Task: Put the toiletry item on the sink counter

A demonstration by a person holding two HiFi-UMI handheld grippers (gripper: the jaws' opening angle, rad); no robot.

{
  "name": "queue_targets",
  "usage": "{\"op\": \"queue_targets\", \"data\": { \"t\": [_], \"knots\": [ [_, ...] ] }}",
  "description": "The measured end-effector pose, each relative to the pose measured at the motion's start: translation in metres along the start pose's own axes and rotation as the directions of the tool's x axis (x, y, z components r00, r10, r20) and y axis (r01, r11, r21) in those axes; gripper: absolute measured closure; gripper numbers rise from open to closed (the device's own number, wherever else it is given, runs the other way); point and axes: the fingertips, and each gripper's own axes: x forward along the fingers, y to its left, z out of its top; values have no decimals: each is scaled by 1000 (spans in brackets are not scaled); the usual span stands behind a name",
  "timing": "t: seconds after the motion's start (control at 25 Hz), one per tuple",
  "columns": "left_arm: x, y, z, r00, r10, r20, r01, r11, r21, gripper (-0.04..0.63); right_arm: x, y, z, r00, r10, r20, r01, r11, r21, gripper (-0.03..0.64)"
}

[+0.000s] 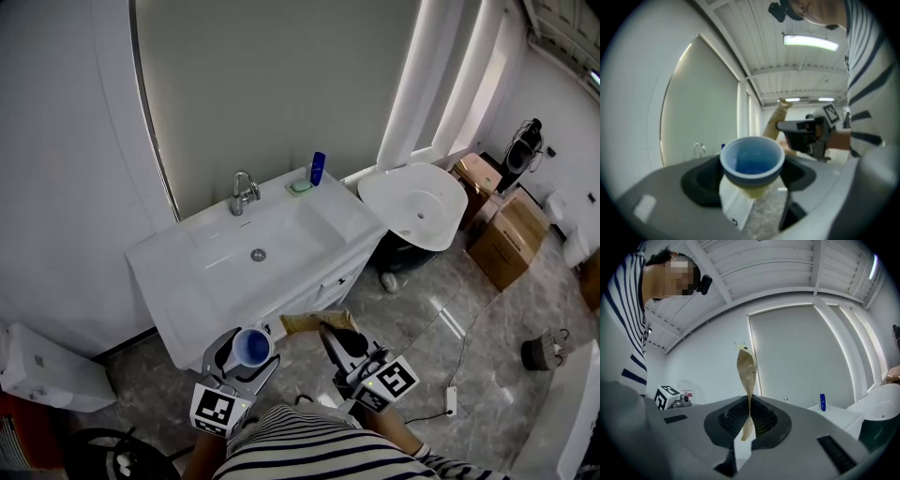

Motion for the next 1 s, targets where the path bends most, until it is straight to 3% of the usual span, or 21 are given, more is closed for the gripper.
{"op": "queue_targets", "data": {
  "t": [0.24, 0.52, 1.0],
  "knots": [
    [37, -16, 17, 998, 55, 8, -55, 998, -3, 225, -7, -38, 25, 997, 71, 13, -71, 998, -2, 603],
    [62, -31, 11, 997, 76, -30, -76, 997, -10, 225, -8, -79, 10, 995, 91, -30, -90, 996, 29, 603],
    [95, 17, 3, 989, 142, -38, -144, 988, -46, 225, 51, -109, -7, 985, 164, -52, -160, 985, 67, 603]
  ]
}}
